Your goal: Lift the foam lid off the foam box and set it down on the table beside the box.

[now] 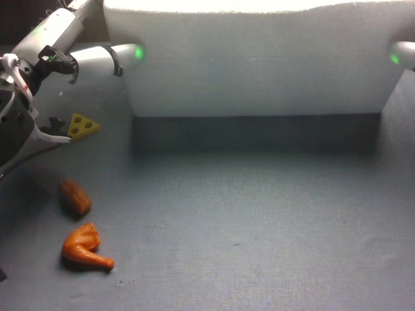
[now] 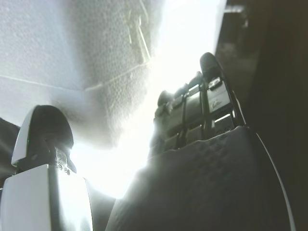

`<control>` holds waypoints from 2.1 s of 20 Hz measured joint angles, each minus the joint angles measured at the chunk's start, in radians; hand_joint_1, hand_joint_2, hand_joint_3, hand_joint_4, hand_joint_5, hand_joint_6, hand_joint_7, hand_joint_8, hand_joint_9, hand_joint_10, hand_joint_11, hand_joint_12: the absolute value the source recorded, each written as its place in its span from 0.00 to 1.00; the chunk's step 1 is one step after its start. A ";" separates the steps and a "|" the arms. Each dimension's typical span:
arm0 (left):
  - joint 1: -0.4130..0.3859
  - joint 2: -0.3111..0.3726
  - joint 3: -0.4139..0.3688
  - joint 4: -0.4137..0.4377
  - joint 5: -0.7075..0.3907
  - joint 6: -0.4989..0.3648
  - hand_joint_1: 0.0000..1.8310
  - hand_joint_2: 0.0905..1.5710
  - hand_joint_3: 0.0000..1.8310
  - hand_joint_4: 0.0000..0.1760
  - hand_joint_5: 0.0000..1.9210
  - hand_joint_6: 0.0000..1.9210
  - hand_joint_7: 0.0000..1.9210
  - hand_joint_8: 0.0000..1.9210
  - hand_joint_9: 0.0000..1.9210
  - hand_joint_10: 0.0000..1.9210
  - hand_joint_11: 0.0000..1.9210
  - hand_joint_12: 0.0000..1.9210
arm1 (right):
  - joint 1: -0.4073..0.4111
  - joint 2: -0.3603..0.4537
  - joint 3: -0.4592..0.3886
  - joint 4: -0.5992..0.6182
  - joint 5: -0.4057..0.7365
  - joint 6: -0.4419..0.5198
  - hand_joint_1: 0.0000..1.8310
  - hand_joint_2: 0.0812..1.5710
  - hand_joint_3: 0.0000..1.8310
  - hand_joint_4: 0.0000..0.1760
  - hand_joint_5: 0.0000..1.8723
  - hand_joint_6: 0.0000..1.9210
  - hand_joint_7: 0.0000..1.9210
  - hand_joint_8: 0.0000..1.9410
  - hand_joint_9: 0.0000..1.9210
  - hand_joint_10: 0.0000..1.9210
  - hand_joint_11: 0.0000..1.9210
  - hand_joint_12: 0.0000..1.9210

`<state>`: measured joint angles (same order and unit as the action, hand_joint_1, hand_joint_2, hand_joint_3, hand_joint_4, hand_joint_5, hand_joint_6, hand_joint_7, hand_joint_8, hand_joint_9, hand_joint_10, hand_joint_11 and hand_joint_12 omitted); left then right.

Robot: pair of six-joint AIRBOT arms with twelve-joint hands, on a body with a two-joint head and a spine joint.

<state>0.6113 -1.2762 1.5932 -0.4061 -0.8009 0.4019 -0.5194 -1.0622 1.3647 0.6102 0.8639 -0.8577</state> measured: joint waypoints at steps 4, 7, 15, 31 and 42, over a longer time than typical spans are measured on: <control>-0.001 0.000 0.002 -0.001 -0.002 -0.007 0.28 0.69 0.00 0.00 0.14 0.01 0.09 0.01 0.06 0.00 0.00 0.16 | 0.008 -0.006 0.007 -0.003 0.010 0.023 0.32 0.75 0.00 0.00 0.03 0.36 0.10 0.00 0.03 0.03 0.00 0.00; 0.000 0.000 0.002 -0.002 -0.004 -0.007 0.28 0.70 0.00 0.00 0.18 0.01 0.10 0.00 0.07 0.00 0.00 0.20 | 0.008 -0.006 0.007 -0.013 0.011 0.031 0.32 0.76 0.00 0.00 0.00 0.48 0.11 0.01 0.03 0.06 0.00 0.00; 0.000 0.000 0.002 0.005 -0.036 -0.019 0.27 0.71 0.00 0.00 0.17 0.00 0.05 0.01 0.01 0.01 0.00 0.00 | 0.008 -0.005 -0.002 -0.018 0.027 0.043 0.33 0.76 0.00 0.00 0.00 0.57 0.09 0.00 0.00 0.14 0.00 0.07; -0.008 0.072 -0.074 0.021 -0.176 -0.023 0.26 0.68 0.00 0.01 0.16 0.00 0.09 0.00 0.06 0.01 0.00 0.32 | 0.055 0.035 -0.076 -0.090 0.127 0.048 0.35 0.74 0.00 0.00 0.00 0.35 0.16 0.05 0.00 0.45 0.00 0.87; 0.055 0.159 -0.189 0.035 -0.264 0.001 0.20 0.71 0.00 0.03 0.13 0.00 0.03 0.00 0.01 0.00 0.00 0.32 | 0.016 0.131 -0.198 -0.155 0.208 0.030 0.32 0.75 0.00 0.00 0.00 0.61 0.03 0.60 0.00 0.77 0.00 1.00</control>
<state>0.6662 -1.1175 1.4044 -0.3710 -1.0645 0.4030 -0.5030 -0.9314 1.1671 0.4553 1.0721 -0.8280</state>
